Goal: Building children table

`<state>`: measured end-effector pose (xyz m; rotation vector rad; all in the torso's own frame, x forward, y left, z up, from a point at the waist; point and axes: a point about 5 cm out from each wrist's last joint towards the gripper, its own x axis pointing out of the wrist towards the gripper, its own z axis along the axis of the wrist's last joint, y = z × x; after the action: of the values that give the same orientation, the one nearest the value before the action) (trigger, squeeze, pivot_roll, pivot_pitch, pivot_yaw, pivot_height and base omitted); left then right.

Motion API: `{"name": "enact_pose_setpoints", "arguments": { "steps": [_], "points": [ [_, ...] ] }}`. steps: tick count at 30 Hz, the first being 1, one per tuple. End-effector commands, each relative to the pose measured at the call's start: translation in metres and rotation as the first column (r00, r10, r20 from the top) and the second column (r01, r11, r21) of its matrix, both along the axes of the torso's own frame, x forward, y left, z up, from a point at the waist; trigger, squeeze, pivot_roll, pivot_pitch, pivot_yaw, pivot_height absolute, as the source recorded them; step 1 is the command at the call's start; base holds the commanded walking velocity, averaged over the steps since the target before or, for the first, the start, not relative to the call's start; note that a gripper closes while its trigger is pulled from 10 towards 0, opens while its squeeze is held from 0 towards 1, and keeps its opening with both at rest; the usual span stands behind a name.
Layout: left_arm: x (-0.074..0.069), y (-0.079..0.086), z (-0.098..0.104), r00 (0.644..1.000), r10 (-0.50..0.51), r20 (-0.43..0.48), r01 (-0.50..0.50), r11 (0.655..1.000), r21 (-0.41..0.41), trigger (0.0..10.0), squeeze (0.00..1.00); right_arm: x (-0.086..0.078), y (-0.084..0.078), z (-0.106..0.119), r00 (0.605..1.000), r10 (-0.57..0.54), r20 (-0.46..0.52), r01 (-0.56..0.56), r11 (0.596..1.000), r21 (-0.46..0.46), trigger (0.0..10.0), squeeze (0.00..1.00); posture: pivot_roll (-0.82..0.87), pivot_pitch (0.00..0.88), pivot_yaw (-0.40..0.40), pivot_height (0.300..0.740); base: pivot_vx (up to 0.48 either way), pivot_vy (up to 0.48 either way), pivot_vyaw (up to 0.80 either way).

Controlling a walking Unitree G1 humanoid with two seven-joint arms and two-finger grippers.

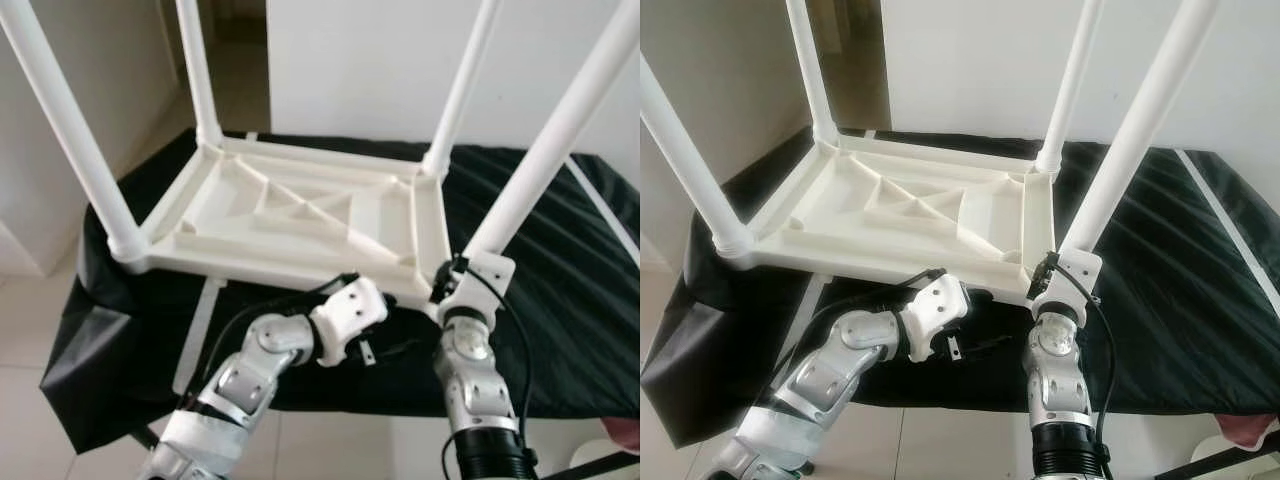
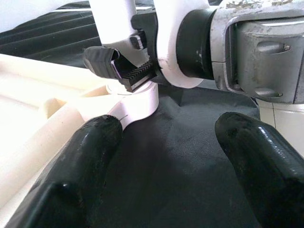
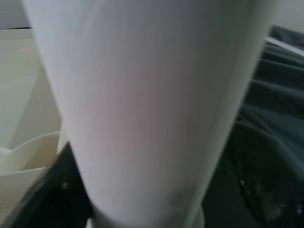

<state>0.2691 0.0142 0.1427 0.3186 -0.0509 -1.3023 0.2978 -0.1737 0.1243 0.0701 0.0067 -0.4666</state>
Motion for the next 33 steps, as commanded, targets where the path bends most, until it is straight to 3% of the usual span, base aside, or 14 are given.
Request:
{"name": "enact_pose_setpoints", "arguments": {
  "steps": [1,8,9,12,17,19,22,25,26,27,28,29,30,33],
  "points": [
    [-0.003,-0.001,-0.002,1.000,-0.001,-0.011,0.001,1.000,-0.002,10.0,0.00,-0.004,-0.009,-0.006,1.000,-0.014,-0.017,0.014,1.000,-0.006,10.0,1.00,0.04,0.000,-0.053,0.740,0.000,0.000,0.00],
    [-0.003,-0.001,-0.002,1.000,0.000,-0.009,-0.001,1.000,-0.004,10.0,0.00,-0.006,-0.012,-0.007,0.998,0.058,-0.005,-0.058,0.998,-0.007,10.0,1.00,0.04,0.000,-0.053,0.740,0.000,0.000,0.00],
    [-0.002,-0.001,-0.001,1.000,0.001,-0.009,-0.001,1.000,-0.003,10.0,0.00,-0.008,-0.014,-0.006,0.990,0.137,0.011,-0.137,0.991,-0.006,10.0,0.00,0.04,0.000,-0.050,0.740,0.000,0.000,0.00],
    [-0.001,-0.001,-0.001,1.000,0.002,-0.008,-0.002,1.000,-0.003,10.0,0.00,-0.010,-0.019,-0.005,0.975,0.222,0.020,-0.222,0.975,-0.013,10.0,0.00,0.04,0.000,-0.048,0.740,0.000,0.000,0.00],
    [0.000,-0.002,0.001,1.000,-0.002,-0.006,0.002,1.000,-0.007,10.0,0.00,-0.005,-0.029,-0.010,0.914,0.405,-0.022,-0.405,0.912,-0.062,10.0,0.00,0.03,0.000,-0.039,0.740,0.000,0.000,0.00],
    [0.000,-0.002,0.001,1.000,-0.004,-0.004,0.004,1.000,-0.007,10.0,0.00,-0.003,-0.029,-0.009,0.872,0.488,-0.041,-0.490,0.866,-0.097,10.0,0.00,0.03,0.000,-0.038,0.740,0.000,0.000,0.00],
    [0.001,-0.002,0.002,1.000,-0.003,-0.004,0.003,1.000,-0.007,10.0,0.00,-0.002,-0.029,-0.009,0.839,0.541,-0.055,-0.544,0.834,-0.095,10.0,0.00,0.03,0.000,-0.036,0.740,0.000,0.000,0.00],
    [0.003,-0.001,0.003,1.000,0.001,0.000,-0.001,1.000,-0.005,10.0,0.00,0.001,-0.029,-0.006,0.770,0.634,-0.075,-0.638,0.761,-0.116,10.0,0.00,0.03,0.000,-0.033,0.740,0.000,0.000,0.00],
    [0.003,-0.001,0.003,1.000,0.001,0.000,-0.001,1.000,-0.005,10.0,0.00,0.001,-0.029,-0.006,0.770,0.634,-0.075,-0.638,0.761,-0.116,10.0,0.00,0.03,0.000,-0.033,0.740,0.000,0.000,0.00],
    [0.004,-0.001,0.003,1.000,0.004,0.002,-0.004,1.000,-0.005,10.0,0.00,0.003,-0.030,-0.003,0.738,0.670,-0.085,-0.675,0.727,-0.130,10.0,0.00,0.03,0.000,-0.030,0.740,0.000,0.000,0.00],
    [0.004,-0.001,0.003,1.000,0.004,0.002,-0.004,1.000,-0.005,10.0,0.00,0.003,-0.030,-0.003,0.738,0.670,-0.085,-0.675,0.727,-0.130,10.0,0.00,0.03,0.000,-0.030,0.740,0.000,0.000,0.00],
    [0.004,-0.001,0.004,1.000,0.003,0.003,-0.003,1.000,-0.008,10.0,0.00,0.006,-0.031,-0.001,0.705,0.703,-0.092,-0.708,0.692,-0.138,10.0,0.00,0.03,0.000,-0.030,0.740,0.000,0.000,0.00],
    [0.004,-0.001,0.004,1.000,0.003,0.003,-0.003,1.000,-0.008,10.0,0.00,0.006,-0.031,-0.001,0.705,0.703,-0.092,-0.708,0.692,-0.138,10.0,0.00,0.03,0.000,-0.030,0.740,0.000,0.000,0.00],
    [0.004,-0.001,0.005,1.000,0.002,0.004,-0.002,1.000,-0.010,10.0,0.00,0.013,-0.029,0.004,0.646,0.757,-0.098,-0.761,0.628,-0.164,10.0,0.00,0.04,0.000,-0.030,0.740,0.000,0.000,0.00]
  ]
}}
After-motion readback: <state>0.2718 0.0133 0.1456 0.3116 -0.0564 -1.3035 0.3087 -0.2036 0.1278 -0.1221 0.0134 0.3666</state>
